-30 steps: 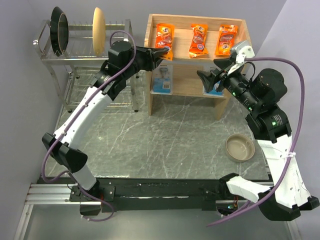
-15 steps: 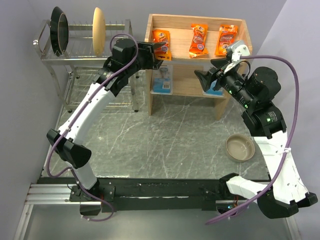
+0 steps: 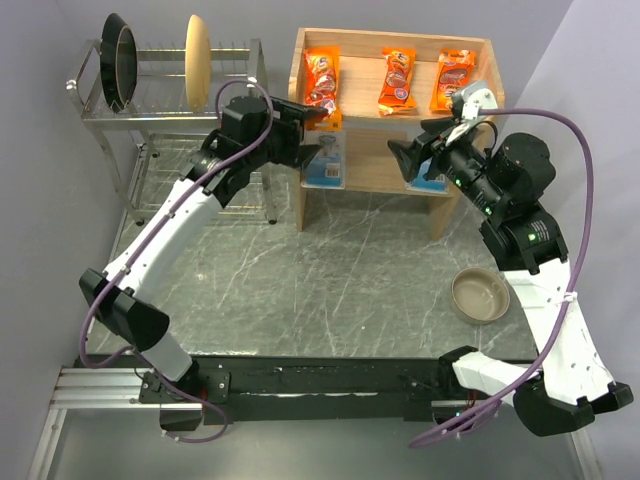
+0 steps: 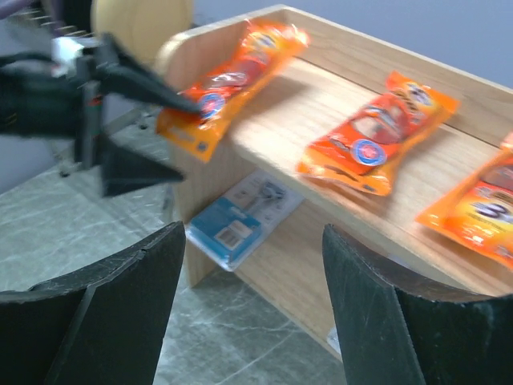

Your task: Place and organize the shaving razors onto the shelf

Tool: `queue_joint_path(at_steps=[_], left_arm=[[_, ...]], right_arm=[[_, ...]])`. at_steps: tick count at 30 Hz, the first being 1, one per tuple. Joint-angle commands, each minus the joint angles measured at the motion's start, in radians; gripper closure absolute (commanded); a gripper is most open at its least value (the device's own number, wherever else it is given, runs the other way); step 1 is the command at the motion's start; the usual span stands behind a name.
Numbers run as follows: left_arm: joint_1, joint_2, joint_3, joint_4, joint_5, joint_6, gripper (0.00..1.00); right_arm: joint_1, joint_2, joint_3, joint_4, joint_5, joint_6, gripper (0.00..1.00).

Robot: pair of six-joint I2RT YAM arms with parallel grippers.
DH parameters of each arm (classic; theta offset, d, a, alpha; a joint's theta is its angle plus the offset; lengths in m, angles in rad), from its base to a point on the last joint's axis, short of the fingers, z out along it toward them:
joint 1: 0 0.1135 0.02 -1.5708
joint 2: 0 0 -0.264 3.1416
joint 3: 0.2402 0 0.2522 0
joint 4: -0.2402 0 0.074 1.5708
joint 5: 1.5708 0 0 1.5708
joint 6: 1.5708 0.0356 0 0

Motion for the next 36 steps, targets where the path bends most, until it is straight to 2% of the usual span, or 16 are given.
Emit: queue_joint_path(at_steps=[1, 5, 6, 7, 8, 11, 12, 13, 14, 17, 19, 21, 24, 26, 33, 36], left_arm=[[-0.001, -0.116, -0.053, 0.018, -0.044, 0.209, 0.14], [0.015, -0.186, -0.176, 0.151, -0.06, 0.373, 0.13], [0.016, -0.194, -0.2, 0.261, -0.044, 0.421, 0.14], [0.018, -0.194, -0.22, 0.307, -0.003, 0.466, 0.21], [0.03, -0.187, -0.23, 0.338, 0.037, 0.463, 0.33], [0.023, -0.131, -0.157, 0.384, 0.081, 0.493, 0.59], [0.016, -0.122, -0.133, 0.403, 0.088, 0.512, 0.64], [0.007, -0.113, -0.092, 0.405, 0.077, 0.548, 0.7], [0.006, -0.096, -0.078, 0.398, 0.062, 0.55, 0.82], [0.006, -0.07, -0.043, 0.368, 0.007, 0.521, 0.99], [0.004, -0.062, -0.02, 0.342, 0.006, 0.488, 0.99], [0.0, -0.053, -0.001, 0.3, -0.069, 0.434, 0.99], [-0.025, -0.041, 0.046, 0.176, -0.195, 0.27, 0.99], [-0.05, -0.019, 0.077, 0.116, -0.231, 0.159, 0.99], [-0.105, 0.083, 0.16, 0.089, -0.302, 0.093, 0.99], [-0.106, 0.091, 0.16, 0.07, -0.317, 0.09, 0.87]], right_arm=[[-0.061, 0.017, 0.068, 0.061, 0.176, 0.023, 0.23], [-0.102, 0.075, 0.125, 0.091, 0.298, 0.052, 0.22], [-0.107, 0.081, 0.119, 0.104, 0.289, 0.06, 0.22], [-0.107, 0.08, 0.108, 0.136, 0.282, 0.074, 0.22], [-0.11, 0.077, 0.09, 0.15, 0.266, 0.082, 0.22], [-0.11, 0.07, 0.082, 0.157, 0.263, 0.115, 0.22], [-0.11, 0.063, 0.076, 0.158, 0.263, 0.117, 0.22], [-0.109, 0.052, 0.055, 0.161, 0.263, 0.115, 0.22], [-0.112, 0.043, 0.042, 0.166, 0.263, 0.114, 0.22], [-0.115, 0.009, -0.004, 0.177, 0.272, 0.117, 0.22], [-0.118, -0.014, -0.034, 0.181, 0.277, 0.117, 0.22], [-0.121, -0.034, -0.051, 0.184, 0.278, 0.117, 0.22], [-0.126, -0.051, -0.076, 0.186, 0.288, 0.117, 0.22], [-0.132, -0.057, -0.082, 0.186, 0.289, 0.117, 0.22], [-0.156, -0.049, -0.065, 0.186, 0.291, 0.141, 0.22], [-0.166, -0.063, -0.082, 0.186, 0.289, 0.138, 0.22]])
